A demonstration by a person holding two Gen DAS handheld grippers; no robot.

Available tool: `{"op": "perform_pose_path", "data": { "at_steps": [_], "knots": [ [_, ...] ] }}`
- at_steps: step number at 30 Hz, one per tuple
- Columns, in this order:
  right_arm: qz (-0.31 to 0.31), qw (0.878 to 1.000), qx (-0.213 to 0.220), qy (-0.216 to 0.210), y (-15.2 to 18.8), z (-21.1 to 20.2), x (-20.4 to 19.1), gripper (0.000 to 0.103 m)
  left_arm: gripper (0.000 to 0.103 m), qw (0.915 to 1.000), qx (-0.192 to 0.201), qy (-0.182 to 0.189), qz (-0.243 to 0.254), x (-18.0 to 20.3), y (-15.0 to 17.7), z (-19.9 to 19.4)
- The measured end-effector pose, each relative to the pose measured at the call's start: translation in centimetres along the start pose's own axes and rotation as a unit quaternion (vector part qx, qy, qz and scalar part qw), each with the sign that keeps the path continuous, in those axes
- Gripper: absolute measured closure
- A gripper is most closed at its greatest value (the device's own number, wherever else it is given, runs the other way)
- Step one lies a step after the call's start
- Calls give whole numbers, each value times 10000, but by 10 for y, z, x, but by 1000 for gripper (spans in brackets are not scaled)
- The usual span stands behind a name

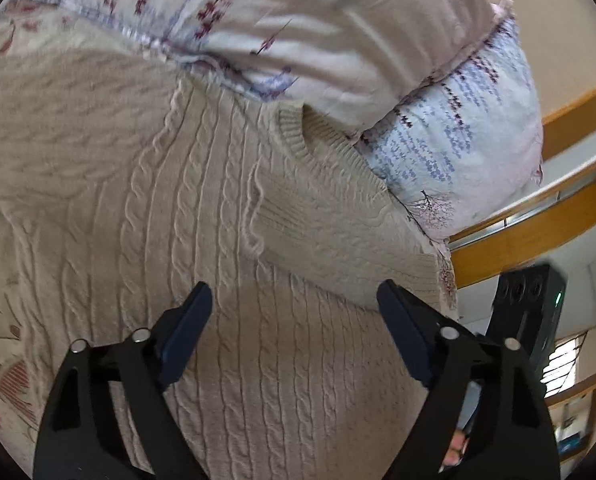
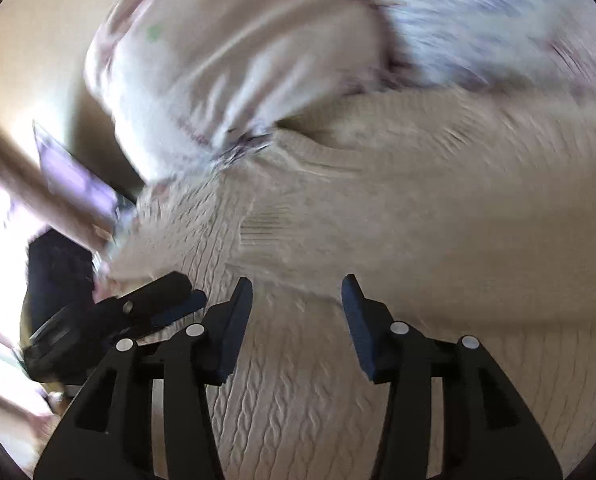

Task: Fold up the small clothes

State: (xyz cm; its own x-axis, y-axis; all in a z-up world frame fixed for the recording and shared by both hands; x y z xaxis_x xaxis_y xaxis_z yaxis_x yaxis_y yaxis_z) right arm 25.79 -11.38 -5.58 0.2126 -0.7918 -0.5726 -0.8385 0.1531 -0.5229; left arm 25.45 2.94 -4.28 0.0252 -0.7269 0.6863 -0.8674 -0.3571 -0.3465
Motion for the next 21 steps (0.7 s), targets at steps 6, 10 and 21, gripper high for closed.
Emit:
{"op": "perform_pose_path", "data": {
  "at_steps": [6, 10, 21],
  "knots": [
    [2027, 9738, 1030, -72, 4, -77, 98, 54, 40, 9982, -207, 59, -564, -5, -9, 20],
    [3244, 9328, 1568, 36, 12, -117, 168, 55, 62, 9966, -220, 5, -797, -7, -17, 34],
    [3045, 9225, 2252, 751, -5, -128, 187, 94, 96, 9982, 269, -407, 336, 14, -53, 33]
  ]
}}
Point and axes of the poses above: each gripper's, at about its wrist camera, not at the fingertips, and z roughly the way its jaws point, x to its right, y to its underside, the point moved 9 cm from there along z, roughly the way its jaws point
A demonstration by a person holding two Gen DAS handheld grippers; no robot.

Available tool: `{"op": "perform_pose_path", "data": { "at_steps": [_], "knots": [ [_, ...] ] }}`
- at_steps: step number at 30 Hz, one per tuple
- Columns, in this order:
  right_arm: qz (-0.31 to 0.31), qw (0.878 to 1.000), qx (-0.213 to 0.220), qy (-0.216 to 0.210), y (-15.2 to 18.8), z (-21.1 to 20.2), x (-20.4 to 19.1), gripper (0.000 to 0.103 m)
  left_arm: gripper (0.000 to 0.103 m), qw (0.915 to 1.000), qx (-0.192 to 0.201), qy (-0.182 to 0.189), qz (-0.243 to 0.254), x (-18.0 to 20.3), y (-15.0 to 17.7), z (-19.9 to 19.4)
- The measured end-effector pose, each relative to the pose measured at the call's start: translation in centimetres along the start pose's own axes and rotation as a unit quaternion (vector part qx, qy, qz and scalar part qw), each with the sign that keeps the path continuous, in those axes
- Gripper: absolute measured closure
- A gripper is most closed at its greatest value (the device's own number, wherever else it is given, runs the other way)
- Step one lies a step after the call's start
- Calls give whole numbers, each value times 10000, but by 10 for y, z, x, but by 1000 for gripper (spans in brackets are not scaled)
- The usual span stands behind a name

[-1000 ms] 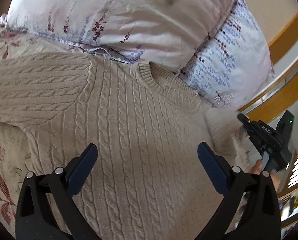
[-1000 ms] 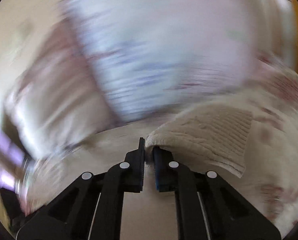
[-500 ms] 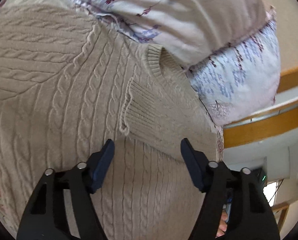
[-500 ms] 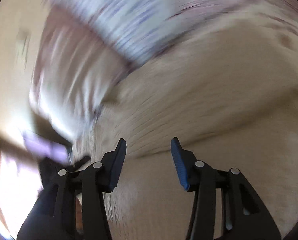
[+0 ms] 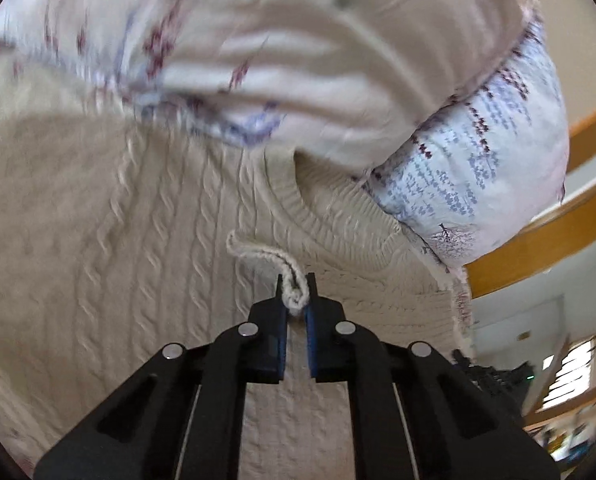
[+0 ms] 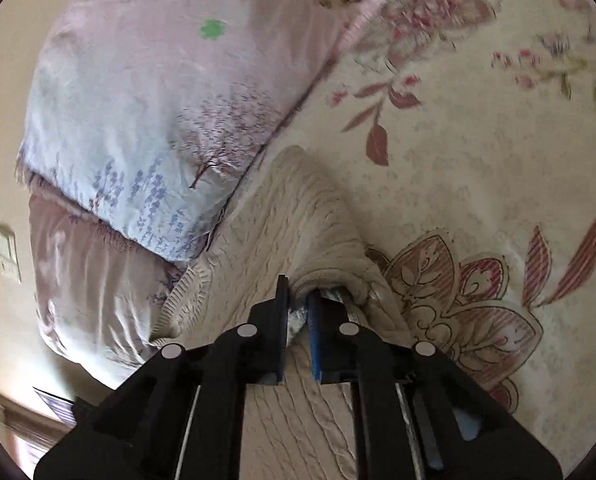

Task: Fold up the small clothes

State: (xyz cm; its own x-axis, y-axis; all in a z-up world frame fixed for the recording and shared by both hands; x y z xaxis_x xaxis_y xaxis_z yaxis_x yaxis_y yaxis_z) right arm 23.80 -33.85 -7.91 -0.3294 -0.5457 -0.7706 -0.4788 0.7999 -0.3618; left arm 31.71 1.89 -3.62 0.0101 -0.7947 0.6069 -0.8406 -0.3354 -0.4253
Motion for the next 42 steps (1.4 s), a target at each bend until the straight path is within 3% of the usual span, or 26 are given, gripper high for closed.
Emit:
{"op": "perform_pose_path", "data": {
  "at_steps": [3, 6, 8, 10, 11, 13, 16, 18, 22, 26, 32, 35, 37, 42],
  "knots": [
    [-279, 9993, -93, 228, 11, 2, 0, 94, 95, 9988, -47, -446, 191, -17, 5, 3],
    [-569, 9957, -168, 705, 19, 8, 4, 93, 94, 9973, -277, -667, 112, -31, 15, 13],
    [-801, 9923, -100, 939, 21, 3, 2, 86, 90, 9967, -239, -742, 206, -33, 17, 9],
    [-1028, 9880, -30, 1149, 25, -6, -2, 63, 75, 9961, -203, -828, 233, -34, 19, -5],
    [-1120, 9865, 9, 1194, 27, -11, -4, 57, 71, 9967, -153, -758, 235, -37, 21, -14],
    [-1320, 9843, 106, 1162, 33, -22, -11, 40, 57, 9986, 9, -492, 193, -43, 24, -44],
    [-1546, 9847, 34, 802, 51, -33, -23, 33, 54, 9990, 344, -262, -127, -77, 28, -95],
    [-1691, 9849, -149, 338, 71, -35, -34, 32, 54, 9965, 617, -276, -500, -115, 29, -132],
    [-2261, 9727, -447, -251, 106, -28, -61, 32, 60, 9824, 1126, -783, -1269, -188, 25, -185],
    [-2465, 9653, -622, -597, 125, -20, -73, 32, 66, 9668, 1399, -980, -1901, -241, 24, -214],
    [-2396, 9665, -742, -543, 128, -16, -69, 32, 67, 9424, 1737, -911, -2711, -284, 7, -227],
    [-2373, 9667, -771, -566, 130, -18, -65, 31, 73, 9291, 1855, -880, -3075, -303, 7, -233],
    [-2384, 9662, -793, -586, 131, -17, -66, 30, 81, 9240, 1910, -805, -3213, -310, 6, -234],
    [-2398, 9654, -834, -599, 135, -16, -67, 28, 83, 9129, 2073, -561, -3472, -323, 3, -239]
  ]
}}
Point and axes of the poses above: each gripper's, at about its wrist camera, not at the fingertips, and z roughly the way its jaws point, x to its right, y to its underside, the point moved 9 cm from there along z, roughly the way its jaws point
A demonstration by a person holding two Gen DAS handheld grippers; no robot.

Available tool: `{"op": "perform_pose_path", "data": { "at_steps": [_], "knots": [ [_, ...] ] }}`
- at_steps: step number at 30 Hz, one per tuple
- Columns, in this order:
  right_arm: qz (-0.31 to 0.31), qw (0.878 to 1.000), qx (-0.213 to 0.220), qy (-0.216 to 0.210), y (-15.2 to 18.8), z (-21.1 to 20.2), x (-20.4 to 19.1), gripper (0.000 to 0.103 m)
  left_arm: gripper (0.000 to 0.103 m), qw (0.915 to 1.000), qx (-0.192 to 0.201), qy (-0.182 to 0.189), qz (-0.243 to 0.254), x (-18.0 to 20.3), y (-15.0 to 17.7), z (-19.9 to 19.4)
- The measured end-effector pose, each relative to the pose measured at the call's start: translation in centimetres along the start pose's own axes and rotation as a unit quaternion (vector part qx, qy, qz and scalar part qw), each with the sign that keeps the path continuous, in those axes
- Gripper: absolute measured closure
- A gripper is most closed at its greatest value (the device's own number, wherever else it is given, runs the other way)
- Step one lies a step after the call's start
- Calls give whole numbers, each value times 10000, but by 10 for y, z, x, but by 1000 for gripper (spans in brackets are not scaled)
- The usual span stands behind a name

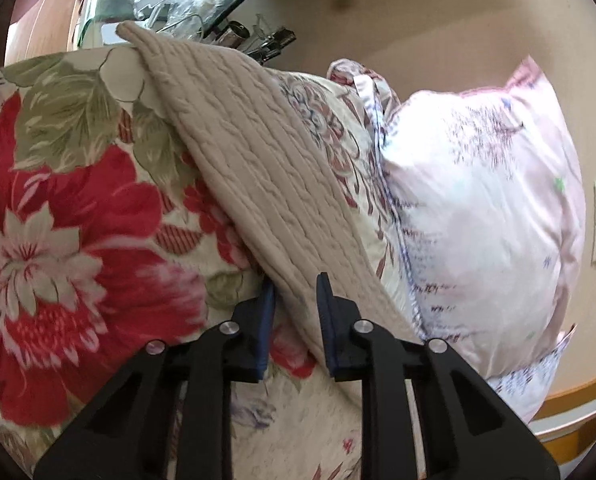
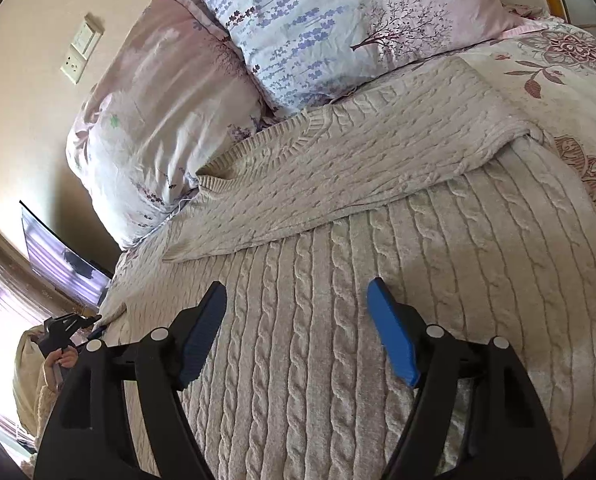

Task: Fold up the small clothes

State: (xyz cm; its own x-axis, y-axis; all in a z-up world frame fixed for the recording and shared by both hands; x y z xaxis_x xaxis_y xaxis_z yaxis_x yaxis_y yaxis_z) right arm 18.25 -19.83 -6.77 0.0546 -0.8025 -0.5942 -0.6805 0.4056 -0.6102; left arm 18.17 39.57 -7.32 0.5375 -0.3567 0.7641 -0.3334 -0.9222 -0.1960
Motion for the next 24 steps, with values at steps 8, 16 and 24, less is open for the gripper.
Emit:
{"op": "perform_pose_path", "data": {
  "at_steps": [8, 16, 24],
  "knots": [
    [30, 9998, -17, -172, 1, -1, -2, 28, 97, 9991, 324, 260, 72, 22, -6, -8],
    [-91, 9998, 93, -166, -2, -8, -8, 28, 97, 9779, 94, 1733, 1163, 175, 64, -30],
    [-34, 9991, 417, 69, -9, -41, 2, 28, 97, 9361, -1207, 2376, 2296, 281, 230, 23]
  ]
}}
Point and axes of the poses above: each gripper's, at about its wrist camera, not at the fingertips, and z roughly the way its jaws point, x to its right, y to its underside, the point moved 9 cm from there along z, roughly the way its jaws point
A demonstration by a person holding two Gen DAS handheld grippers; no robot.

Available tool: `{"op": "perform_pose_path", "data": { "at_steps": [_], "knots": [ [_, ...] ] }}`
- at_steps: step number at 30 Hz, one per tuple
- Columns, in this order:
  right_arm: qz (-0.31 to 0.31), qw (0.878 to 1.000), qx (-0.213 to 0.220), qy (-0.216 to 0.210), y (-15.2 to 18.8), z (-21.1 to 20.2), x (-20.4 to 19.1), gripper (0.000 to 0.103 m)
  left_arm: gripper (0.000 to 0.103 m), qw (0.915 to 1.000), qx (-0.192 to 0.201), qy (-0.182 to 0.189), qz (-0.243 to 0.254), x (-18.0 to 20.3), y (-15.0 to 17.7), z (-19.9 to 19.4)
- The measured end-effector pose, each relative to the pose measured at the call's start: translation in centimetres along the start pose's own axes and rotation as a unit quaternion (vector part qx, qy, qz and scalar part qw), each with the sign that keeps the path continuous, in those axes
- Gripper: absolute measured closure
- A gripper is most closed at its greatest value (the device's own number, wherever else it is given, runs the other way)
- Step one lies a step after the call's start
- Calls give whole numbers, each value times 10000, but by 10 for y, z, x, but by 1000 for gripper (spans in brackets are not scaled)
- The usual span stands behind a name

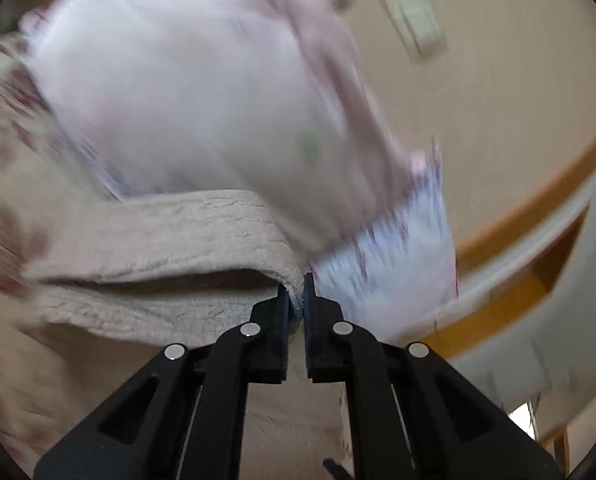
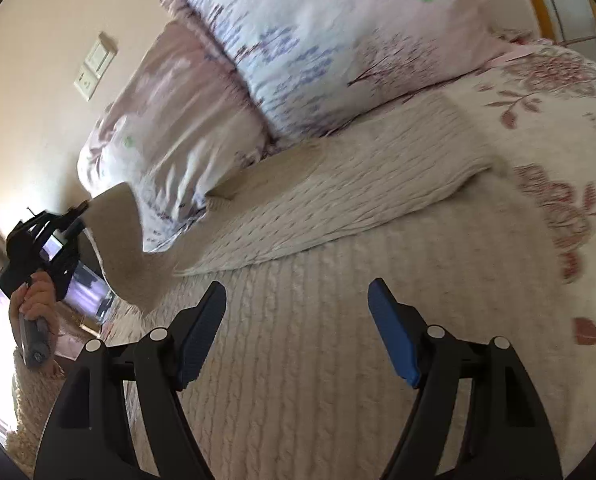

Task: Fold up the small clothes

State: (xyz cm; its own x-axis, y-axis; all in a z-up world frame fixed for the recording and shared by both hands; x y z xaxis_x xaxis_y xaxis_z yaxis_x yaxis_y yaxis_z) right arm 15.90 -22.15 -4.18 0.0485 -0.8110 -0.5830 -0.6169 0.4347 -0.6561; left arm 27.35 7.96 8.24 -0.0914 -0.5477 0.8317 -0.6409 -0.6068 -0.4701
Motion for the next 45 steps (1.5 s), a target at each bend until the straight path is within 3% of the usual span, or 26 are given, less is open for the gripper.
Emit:
{"op": "perform_pose_path", "data": {
  "at_steps": [3, 5, 7, 10, 12, 14, 17, 21, 24, 27, 30, 35, 36, 37, 38, 39, 40, 43, 45],
  "knots": [
    [77, 9998, 103, 169, -4, -11, 11, 28, 97, 9972, -727, -100, 137, 11, 52, 62],
    [79, 9994, 91, 322, -6, -15, 18, 28, 95, 9879, -1392, -529, 442, 8, 94, 104],
    [51, 9991, 44, 426, -7, -16, 20, 28, 77, 9729, -2065, -845, 599, -2, 133, 131],
    [-175, 9983, -44, 548, -14, -19, 15, 28, 61, 9609, -2469, -810, 959, -4, 158, 125],
    [-532, 9969, -94, 565, -21, -19, 2, 28, 55, 9616, -2458, -567, 1083, -1, 155, 106],
    [-1007, 9936, -155, 490, -29, -14, -21, 28, 49, 9686, -2172, -464, 1115, -4, 135, 74],
    [-1795, 9827, -384, 253, -33, 6, -65, 28, 50, 9767, -1764, -728, 983, -33, 97, 41],
    [-3120, 9476, -691, -52, -18, 49, -137, 30, 61, 9769, -1440, -1323, 864, -84, 66, 11],
    [-3931, 9148, -916, -179, 4, 89, -178, 40, 62, 9714, -1338, -1770, 846, -109, 59, 0],
    [-4248, 8962, -1264, -198, 24, 126, -196, 47, 63, 9714, -1353, -1832, 674, -122, 58, -1],
    [-4346, 8886, -1459, -173, 37, 155, -205, 48, 64, 9710, -1342, -1851, 694, -127, 60, -6],
    [-4348, 8862, -1597, 42, 49, 182, -208, 48, 64, 9717, -1347, -1820, 670, -129, 60, -3],
    [-4350, 8861, -1597, 123, 49, 186, -207, 53, 64, 9722, -1342, -1803, 648, -130, 60, -3],
    [-4339, 8866, -1589, 200, 48, 190, -204, 70, 64, 9728, -1335, -1784, 626, -130, 60, -3],
    [-4275, 8898, -1567, 293, 46, 194, -199, 76, 64, 9733, -1329, -1771, 610, -131, 60, -4],
    [-4144, 8966, -1538, 283, 42, 196, -196, 90, 64, 9738, -1324, -1755, 589, -131, 60, -4],
    [-3953, 9059, -1508, 206, 37, 195, -194, 96, 64, 9744, -1320, -1735, 552, -132, 60, -5],
    [-2990, 9459, -1257, -35, 4, 177, -177, 96, 64, 9745, -1335, -1721, 542, -133, 60, -5],
    [-2496, 9639, -926, -105, -22, 157, -164, 96, 64, 9737, -1345, -1743, 585, -132, 60, -5]
  ]
}}
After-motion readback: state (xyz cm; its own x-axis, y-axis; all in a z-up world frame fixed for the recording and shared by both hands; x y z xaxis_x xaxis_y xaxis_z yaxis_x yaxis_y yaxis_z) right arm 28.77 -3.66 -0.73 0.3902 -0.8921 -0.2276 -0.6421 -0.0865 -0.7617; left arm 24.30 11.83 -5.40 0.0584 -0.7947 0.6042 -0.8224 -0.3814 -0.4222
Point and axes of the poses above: each gripper's, at about its wrist camera, not at the fingertips, and z roughly the way its jaws point, x to its right, y to its underside, the point moved 9 cm from there along z, roughly the way its jaws point
